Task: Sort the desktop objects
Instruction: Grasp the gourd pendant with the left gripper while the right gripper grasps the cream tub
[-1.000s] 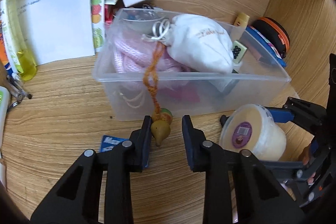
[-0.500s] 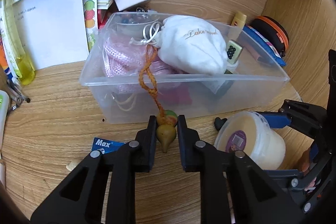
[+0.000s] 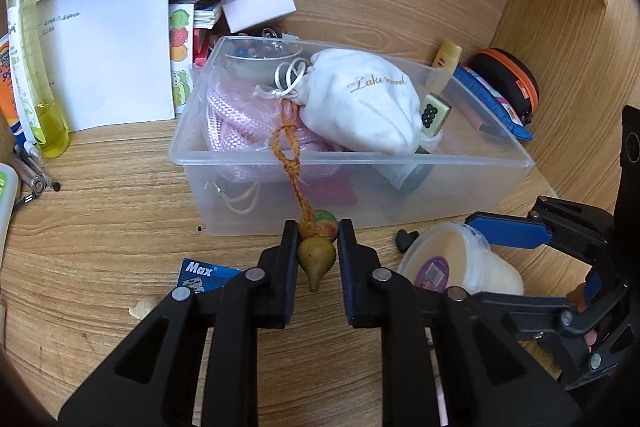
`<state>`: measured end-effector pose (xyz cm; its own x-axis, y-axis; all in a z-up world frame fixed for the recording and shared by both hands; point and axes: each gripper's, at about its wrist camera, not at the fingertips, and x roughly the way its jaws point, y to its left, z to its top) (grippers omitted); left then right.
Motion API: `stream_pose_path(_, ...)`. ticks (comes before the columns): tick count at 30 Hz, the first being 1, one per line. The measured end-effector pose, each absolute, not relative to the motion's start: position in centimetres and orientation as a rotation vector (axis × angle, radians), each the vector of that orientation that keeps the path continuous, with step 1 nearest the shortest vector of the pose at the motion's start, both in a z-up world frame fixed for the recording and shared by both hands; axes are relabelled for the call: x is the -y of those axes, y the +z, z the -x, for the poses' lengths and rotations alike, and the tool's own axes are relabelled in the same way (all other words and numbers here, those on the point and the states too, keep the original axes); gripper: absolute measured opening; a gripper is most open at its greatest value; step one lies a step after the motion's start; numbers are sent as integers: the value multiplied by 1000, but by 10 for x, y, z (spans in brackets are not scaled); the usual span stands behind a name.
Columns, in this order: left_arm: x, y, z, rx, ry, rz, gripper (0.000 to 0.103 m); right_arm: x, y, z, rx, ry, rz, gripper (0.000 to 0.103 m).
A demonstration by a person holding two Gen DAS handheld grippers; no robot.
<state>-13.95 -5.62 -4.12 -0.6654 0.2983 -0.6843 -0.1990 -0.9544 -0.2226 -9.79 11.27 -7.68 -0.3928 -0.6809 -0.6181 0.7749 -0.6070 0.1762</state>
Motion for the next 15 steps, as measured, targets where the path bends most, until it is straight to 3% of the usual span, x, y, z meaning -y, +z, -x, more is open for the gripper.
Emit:
stream_pose_path(5,64,-41,136,227,2656,1108,18,-109,-76,95,-218,-2073,-824,53)
stream_pose_path(9,70,-39,130,254,2671,1087,18,-103,-83,100,-248,-2075,-872,63)
stream_pose_path(15,72,-40,128,271,2664,1082,18,-104,-87,112,-202,-2053,-938,66)
